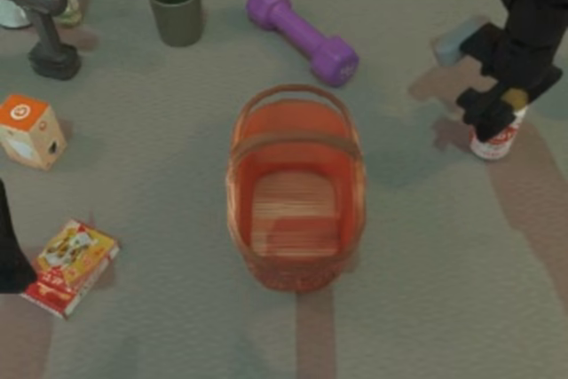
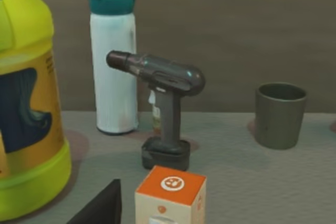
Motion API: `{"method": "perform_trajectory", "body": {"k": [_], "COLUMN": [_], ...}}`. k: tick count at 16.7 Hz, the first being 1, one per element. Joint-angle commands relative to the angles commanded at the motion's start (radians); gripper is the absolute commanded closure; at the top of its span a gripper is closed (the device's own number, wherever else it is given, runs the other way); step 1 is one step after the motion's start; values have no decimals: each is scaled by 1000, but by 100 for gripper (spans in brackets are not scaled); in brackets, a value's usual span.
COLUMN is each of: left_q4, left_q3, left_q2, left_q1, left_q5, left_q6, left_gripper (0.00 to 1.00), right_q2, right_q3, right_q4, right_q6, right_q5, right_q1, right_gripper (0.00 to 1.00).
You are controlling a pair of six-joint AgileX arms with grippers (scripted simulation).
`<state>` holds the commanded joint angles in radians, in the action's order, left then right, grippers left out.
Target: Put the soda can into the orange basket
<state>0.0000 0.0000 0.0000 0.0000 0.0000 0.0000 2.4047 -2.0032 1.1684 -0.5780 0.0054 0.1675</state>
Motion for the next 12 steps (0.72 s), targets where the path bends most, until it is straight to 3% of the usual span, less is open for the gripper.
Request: {"method": "perform_trajectory", "body": {"k": [5,12], "left_q4": [0,0], "left_q3": [0,0], "left_q2": [0,0], "left_q1": [0,0], "left_q5": [0,0], "left_q6": [0,0], "left_gripper": [0,0], "right_q2": [0,0], "right_q3": [0,0], "right_q4": [0,0], "right_q6": [0,0], "right_q5": [0,0], "right_q1": [0,0], "right_gripper": [98,100]}}
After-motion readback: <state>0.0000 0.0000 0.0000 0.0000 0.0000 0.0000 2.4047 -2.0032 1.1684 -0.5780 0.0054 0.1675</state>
